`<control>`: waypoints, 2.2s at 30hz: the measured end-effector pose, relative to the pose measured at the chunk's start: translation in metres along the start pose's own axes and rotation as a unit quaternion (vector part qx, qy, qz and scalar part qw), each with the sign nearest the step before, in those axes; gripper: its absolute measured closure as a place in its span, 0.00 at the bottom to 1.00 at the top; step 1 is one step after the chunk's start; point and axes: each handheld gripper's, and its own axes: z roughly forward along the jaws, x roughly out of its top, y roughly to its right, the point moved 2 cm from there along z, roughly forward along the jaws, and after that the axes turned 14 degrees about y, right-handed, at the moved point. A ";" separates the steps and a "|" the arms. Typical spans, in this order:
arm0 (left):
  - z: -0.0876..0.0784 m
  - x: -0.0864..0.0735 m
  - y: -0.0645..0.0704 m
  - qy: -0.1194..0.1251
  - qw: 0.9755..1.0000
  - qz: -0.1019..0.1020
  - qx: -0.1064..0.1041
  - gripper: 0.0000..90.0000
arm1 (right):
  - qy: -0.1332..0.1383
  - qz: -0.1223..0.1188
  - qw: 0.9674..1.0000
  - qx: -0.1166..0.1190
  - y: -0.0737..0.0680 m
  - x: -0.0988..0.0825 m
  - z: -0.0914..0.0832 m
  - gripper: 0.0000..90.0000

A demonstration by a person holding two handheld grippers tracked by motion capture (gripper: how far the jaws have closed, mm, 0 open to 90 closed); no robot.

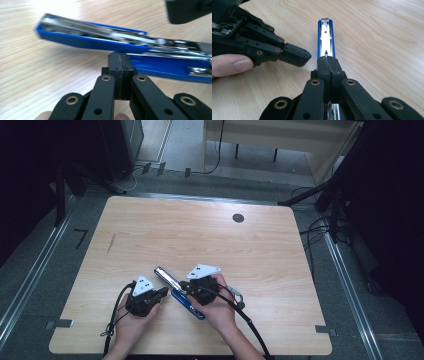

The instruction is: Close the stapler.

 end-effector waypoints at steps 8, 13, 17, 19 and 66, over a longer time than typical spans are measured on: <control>0.002 -0.001 -0.008 -0.002 1.000 -0.013 0.012 1.00 | -0.001 -0.003 1.000 0.004 0.001 0.005 0.020 1.00; 0.006 -0.001 -0.009 -0.006 1.000 -0.017 0.016 1.00 | -0.007 -0.002 1.000 0.002 0.001 0.005 0.031 1.00; 0.009 0.000 -0.009 -0.010 1.000 -0.018 0.022 1.00 | -0.015 0.000 1.000 0.001 0.002 0.004 0.037 1.00; 0.009 0.000 -0.010 -0.012 0.999 -0.022 0.023 1.00 | -0.019 -0.002 1.000 0.000 0.003 0.003 0.041 1.00; 0.011 0.005 0.000 0.022 1.000 -0.015 0.012 1.00 | -0.013 -0.016 1.000 -0.004 0.001 0.008 0.037 1.00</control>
